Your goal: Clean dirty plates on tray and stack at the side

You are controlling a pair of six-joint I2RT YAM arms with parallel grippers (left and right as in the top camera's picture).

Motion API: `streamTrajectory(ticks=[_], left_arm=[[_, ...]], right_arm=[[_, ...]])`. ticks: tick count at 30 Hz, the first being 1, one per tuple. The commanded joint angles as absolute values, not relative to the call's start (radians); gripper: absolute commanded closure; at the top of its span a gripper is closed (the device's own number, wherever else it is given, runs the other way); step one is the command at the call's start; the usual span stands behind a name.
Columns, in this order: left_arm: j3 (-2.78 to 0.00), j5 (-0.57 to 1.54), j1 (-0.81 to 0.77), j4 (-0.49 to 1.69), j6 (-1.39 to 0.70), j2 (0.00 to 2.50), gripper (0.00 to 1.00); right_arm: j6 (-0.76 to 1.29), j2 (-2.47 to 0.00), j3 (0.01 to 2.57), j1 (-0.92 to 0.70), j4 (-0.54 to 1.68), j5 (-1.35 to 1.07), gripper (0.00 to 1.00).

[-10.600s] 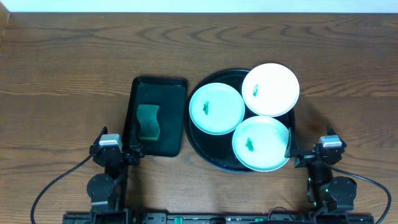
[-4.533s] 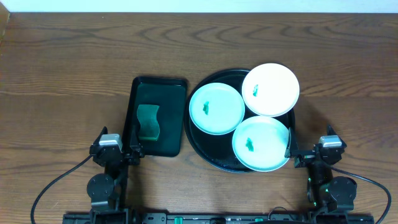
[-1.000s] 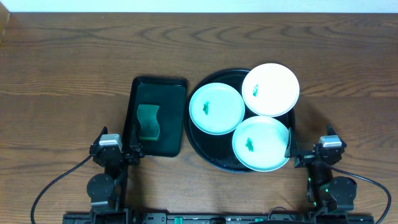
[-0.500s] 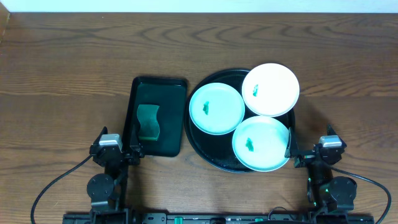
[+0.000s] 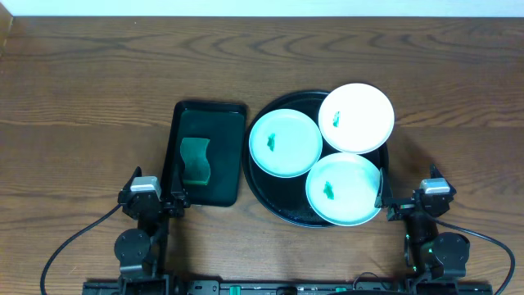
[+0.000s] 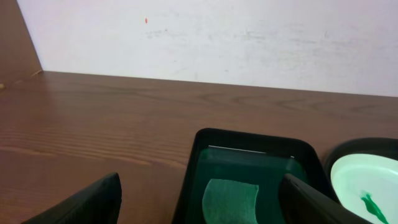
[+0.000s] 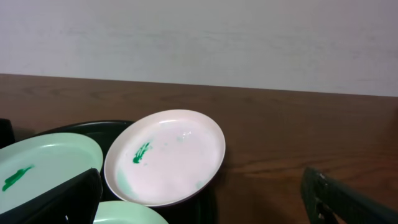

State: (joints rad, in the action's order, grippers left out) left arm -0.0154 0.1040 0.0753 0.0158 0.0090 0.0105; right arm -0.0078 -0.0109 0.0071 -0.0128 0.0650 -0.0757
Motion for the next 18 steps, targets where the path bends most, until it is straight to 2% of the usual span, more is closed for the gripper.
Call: streamTrajectory(ticks=[1, 11, 14, 18], left_arm=[[-0.004, 0.147, 0.072, 0.038, 0.029, 0.012, 0.19], [-0.028, 0.184, 0.072, -0.005, -0.026, 0.012, 0.19], [-0.123, 0.203, 0.072, 0.056, -0.129, 0.017, 0.19], [-0.306, 0.203, 0.072, 0.155, -0.137, 0.083, 0.19]], right_arm=[[0.007, -0.007, 0.006, -0.02, 0.069, -0.088, 0.01], [0.044, -0.008, 0.006, -0.02, 0.062, -0.13, 0.01], [0.051, -0.008, 0.022, -0.02, 0.06, -0.159, 0.01], [0.098, -0.035, 0.121, -0.02, 0.112, -0.159, 0.01]])
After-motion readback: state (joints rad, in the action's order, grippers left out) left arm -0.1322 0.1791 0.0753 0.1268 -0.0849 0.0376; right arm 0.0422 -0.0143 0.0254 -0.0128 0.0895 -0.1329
